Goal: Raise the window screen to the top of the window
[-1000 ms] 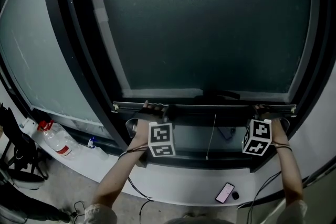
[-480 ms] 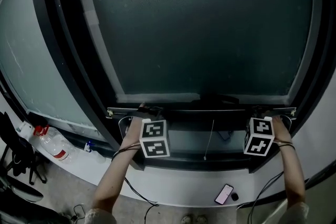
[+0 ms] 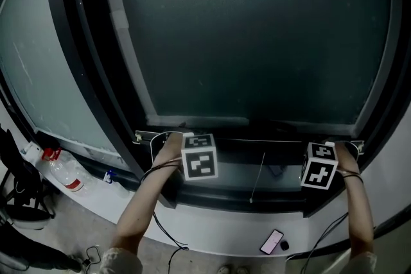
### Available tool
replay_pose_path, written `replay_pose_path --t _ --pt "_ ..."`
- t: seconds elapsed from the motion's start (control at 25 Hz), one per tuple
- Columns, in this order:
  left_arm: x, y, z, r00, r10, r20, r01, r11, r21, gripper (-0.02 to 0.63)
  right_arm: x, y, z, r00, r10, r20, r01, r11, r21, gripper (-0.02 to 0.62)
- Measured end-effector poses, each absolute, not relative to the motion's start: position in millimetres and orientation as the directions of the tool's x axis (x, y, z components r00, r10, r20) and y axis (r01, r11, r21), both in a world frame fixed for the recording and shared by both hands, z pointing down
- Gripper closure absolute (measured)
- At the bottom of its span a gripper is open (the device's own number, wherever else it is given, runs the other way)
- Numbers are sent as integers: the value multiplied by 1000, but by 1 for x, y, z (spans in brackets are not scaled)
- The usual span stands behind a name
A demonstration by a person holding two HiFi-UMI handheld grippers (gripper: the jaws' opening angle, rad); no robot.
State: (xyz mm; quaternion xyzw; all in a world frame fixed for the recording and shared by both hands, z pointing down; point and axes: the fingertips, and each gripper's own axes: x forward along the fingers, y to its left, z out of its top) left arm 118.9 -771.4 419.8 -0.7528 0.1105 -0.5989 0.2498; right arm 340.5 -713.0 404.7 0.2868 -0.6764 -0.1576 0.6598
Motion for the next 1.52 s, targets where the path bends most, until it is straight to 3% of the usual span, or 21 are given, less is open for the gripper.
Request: replay_pose_path --t 0.24,0.6,1.04,1.52 --pt "118 -773 413 281 -514 811 116 -820 -560 588 339 -713 396 34 -643 765 -177 750 638 577" --pt "117 -778 336 313 -637 705 87 -720 -689 588 340 -719 320 63 -768 637 -147 625 767 577" --pt "117 -792 108 378 -860 344 -41 -387 -921 586 345 -731 97 97 -959 267 -49 263 964 577" --pt "112 -799 -72 274 -949 158 -17 -169 -986 586 337 -736 -83 114 -992 56 6 57 998 577"
